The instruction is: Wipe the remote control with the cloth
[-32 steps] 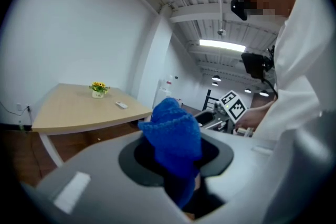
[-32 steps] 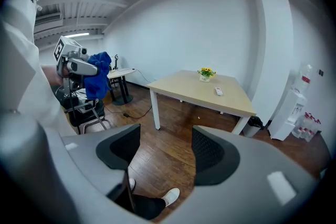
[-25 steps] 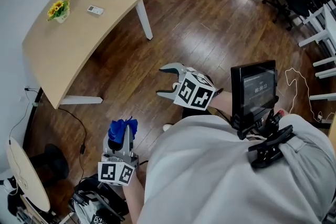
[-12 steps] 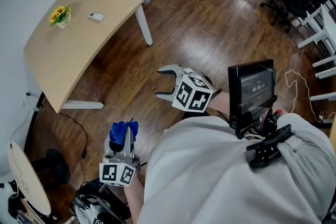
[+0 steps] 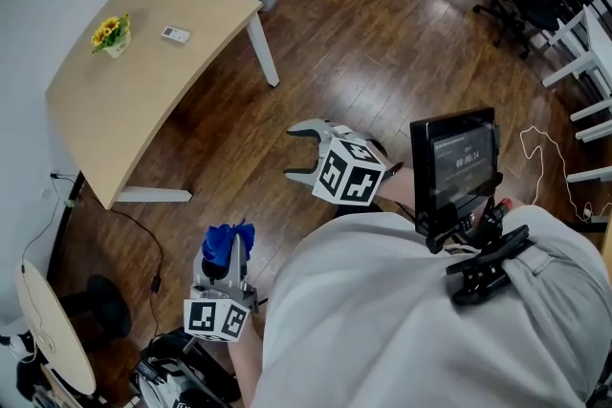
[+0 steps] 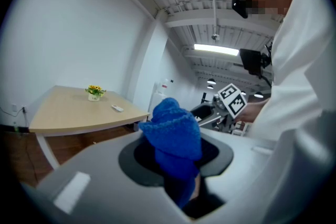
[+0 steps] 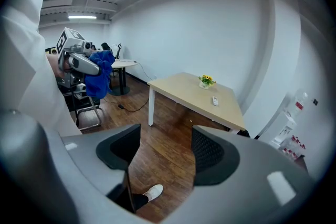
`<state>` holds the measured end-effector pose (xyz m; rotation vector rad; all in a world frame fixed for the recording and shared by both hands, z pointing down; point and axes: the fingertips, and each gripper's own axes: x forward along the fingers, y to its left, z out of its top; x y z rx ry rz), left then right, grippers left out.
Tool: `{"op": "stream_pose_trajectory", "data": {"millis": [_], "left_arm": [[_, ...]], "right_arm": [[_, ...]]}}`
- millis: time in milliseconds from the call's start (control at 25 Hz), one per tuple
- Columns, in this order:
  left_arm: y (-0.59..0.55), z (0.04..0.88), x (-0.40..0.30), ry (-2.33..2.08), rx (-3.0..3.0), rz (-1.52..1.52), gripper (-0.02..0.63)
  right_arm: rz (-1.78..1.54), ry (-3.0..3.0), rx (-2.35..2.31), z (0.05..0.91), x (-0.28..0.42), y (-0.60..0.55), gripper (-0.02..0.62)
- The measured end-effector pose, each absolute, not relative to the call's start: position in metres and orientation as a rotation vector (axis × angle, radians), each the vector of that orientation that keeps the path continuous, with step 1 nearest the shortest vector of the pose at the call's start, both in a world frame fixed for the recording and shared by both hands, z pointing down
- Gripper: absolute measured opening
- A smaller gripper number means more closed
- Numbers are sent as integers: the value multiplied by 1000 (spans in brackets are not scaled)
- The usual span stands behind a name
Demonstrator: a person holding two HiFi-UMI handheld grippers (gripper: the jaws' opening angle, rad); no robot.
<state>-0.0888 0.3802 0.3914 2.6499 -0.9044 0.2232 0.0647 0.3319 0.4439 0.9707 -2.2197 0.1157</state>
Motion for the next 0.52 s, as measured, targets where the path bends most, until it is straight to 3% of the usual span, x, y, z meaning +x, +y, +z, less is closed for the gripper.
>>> {"op": "stream_pose_trajectory", "data": {"millis": [520], "left_arm": [[381, 390, -92, -906, 2651, 219, 144]], "right_arm": [[110, -2211, 948, 444, 59, 332, 308]]}}
